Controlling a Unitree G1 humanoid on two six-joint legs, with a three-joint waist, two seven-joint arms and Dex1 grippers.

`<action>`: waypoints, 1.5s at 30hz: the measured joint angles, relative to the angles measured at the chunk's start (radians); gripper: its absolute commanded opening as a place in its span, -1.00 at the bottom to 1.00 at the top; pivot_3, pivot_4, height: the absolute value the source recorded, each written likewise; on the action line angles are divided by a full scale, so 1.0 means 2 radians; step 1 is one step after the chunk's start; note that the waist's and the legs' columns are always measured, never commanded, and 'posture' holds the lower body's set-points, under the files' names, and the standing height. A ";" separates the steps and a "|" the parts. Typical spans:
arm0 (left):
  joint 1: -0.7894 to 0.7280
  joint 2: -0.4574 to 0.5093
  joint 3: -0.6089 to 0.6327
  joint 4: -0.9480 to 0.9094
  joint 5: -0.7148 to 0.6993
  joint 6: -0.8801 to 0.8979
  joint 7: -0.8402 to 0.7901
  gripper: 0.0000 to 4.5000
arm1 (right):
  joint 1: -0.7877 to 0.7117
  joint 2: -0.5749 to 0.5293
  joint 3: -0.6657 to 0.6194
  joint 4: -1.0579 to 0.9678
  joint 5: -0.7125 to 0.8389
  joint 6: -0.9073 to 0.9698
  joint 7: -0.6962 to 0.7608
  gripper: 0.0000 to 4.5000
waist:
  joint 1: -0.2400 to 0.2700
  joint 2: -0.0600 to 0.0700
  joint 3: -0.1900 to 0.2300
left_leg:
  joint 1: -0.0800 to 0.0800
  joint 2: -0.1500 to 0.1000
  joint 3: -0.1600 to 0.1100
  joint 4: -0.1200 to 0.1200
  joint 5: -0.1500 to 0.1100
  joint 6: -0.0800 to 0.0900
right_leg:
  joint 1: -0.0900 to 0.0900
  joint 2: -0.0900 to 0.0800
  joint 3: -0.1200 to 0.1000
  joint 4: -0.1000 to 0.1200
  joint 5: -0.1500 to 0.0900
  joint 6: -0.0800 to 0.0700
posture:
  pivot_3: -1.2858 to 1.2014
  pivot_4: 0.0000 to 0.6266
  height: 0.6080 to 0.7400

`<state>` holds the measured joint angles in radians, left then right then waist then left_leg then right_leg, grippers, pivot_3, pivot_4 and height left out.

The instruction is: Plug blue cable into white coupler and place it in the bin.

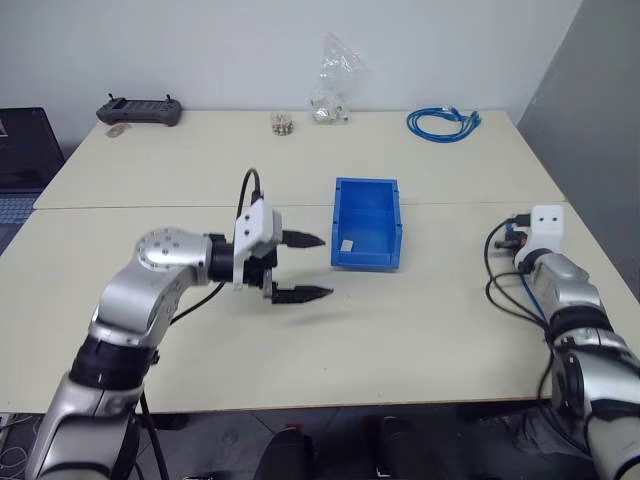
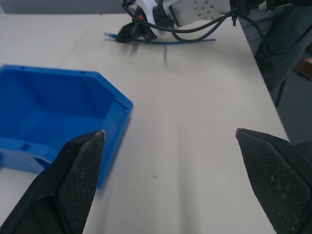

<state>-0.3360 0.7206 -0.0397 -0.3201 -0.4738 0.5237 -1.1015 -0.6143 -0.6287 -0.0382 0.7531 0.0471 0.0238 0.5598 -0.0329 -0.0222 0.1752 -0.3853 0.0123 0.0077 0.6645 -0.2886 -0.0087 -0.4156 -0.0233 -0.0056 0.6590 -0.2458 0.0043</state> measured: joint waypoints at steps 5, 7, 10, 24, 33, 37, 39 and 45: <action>0.158 -0.035 0.085 -0.138 -0.016 0.031 0.110 1.00 | 0.098 -0.081 0.055 -0.209 0.031 0.006 0.198 -0.94 | 0.002 0.000 0.000 | 0.000 0.000 -0.002 0.000 0.000 0.000 | 0.001 0.000 -0.001 0.000 0.000 0.000 | 0.03 -0.52 1.00; 0.241 -0.063 0.110 -0.197 -0.018 0.046 0.164 1.00 | 0.118 -0.090 0.072 -0.288 0.074 0.063 0.267 -0.94 | 0.001 0.000 0.000 | 0.004 0.001 -0.002 0.000 0.000 0.000 | 0.004 0.000 -0.001 0.000 0.000 0.000 | 0.03 -0.52 1.00; 0.317 -0.098 0.132 -0.252 -0.012 0.050 0.220 1.00 | 0.098 -0.074 0.101 -0.339 0.107 0.124 0.310 -0.94 | 0.001 -0.001 0.001 | 0.006 0.001 -0.003 0.001 0.000 0.000 | 0.006 0.000 -0.002 0.000 -0.001 0.002 | 0.03 -0.52 1.00; 0.602 -0.253 0.139 -0.311 0.072 -0.060 0.350 1.00 | -0.103 0.213 0.278 -0.118 -0.030 0.042 0.283 -0.94 | 0.007 -0.003 0.002 | 0.006 0.000 -0.003 0.000 -0.001 -0.002 | 0.004 0.000 -0.002 0.001 -0.002 -0.005 | 0.03 -0.52 1.00; 0.595 -0.253 0.133 -0.312 0.081 -0.082 0.364 1.00 | -0.093 0.220 0.289 -0.106 -0.067 -0.003 0.263 0.00 | 0.003 -0.003 0.002 | 0.006 0.000 -0.003 0.000 -0.001 -0.002 | 0.005 0.001 -0.002 0.001 -0.003 -0.002 | 0.03 -0.52 1.00; 0.522 -0.200 0.147 -0.297 0.058 -0.054 0.347 1.00 | -0.064 0.207 0.269 -0.144 -0.062 0.034 0.254 0.39 | 0.007 -0.003 0.002 | 0.009 0.000 -0.004 0.000 -0.001 -0.002 | 0.006 0.001 -0.003 0.003 -0.004 -0.003 | 0.03 -0.52 1.00; 0.462 -0.155 0.161 -0.275 0.027 -0.024 0.327 1.00 | -0.031 0.186 0.249 -0.203 -0.040 0.101 0.258 0.59 | 0.010 -0.003 0.001 | 0.009 0.001 -0.004 0.000 -0.001 -0.002 | 0.006 0.002 -0.003 0.003 -0.004 -0.003 | 0.03 -0.52 1.00; 0.283 -0.006 0.163 -0.165 -0.047 0.047 0.214 1.00 | 0.050 0.113 0.125 -0.429 0.104 0.355 0.260 0.99 | 0.011 -0.002 0.002 | 0.008 0.001 -0.004 0.000 -0.001 -0.002 | 0.005 0.002 -0.003 0.003 -0.003 -0.004 | 0.03 -0.52 1.00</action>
<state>0.2295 0.7084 0.2871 -0.6503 -0.5682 0.6181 -0.6745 -0.5148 -0.4021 0.2108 -0.1051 0.2545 0.7329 1.0797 -0.0105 -0.0263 0.1794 -0.3683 0.0140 0.0001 0.6644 -0.2907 -0.0130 -0.4048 -0.0199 -0.0111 0.6656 -0.2521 -0.0029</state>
